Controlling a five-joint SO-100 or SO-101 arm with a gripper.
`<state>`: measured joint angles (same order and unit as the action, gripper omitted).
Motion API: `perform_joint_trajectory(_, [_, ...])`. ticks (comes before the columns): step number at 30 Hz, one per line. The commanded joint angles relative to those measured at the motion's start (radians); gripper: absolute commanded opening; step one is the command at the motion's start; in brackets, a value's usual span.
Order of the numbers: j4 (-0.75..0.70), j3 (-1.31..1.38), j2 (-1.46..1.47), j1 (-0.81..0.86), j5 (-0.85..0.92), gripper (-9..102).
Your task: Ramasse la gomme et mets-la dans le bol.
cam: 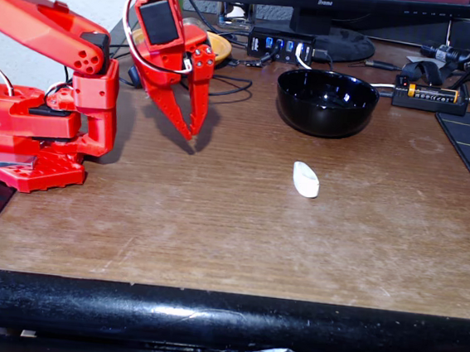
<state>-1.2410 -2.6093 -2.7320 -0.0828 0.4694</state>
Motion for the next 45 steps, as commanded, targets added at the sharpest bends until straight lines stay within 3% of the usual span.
perform_joint_trajectory(1, [-0.005, 0.126, 0.1, -0.003, 0.025, 6])
perform_joint_trajectory(5, [-0.029, 0.256, 0.268, -0.006, 0.003, 9])
perform_joint_trajectory(17, [-0.311, 0.71, 0.637, -0.1, 0.038, 11])
perform_joint_trajectory(29, [-0.272, 0.876, 0.865, 0.092, 0.032, 15])
perform_joint_trajectory(36, [-0.325, 1.065, 0.994, 0.055, 0.017, 15])
perform_joint_trajectory(45, [-0.272, 1.103, 1.111, 0.057, -0.002, 16])
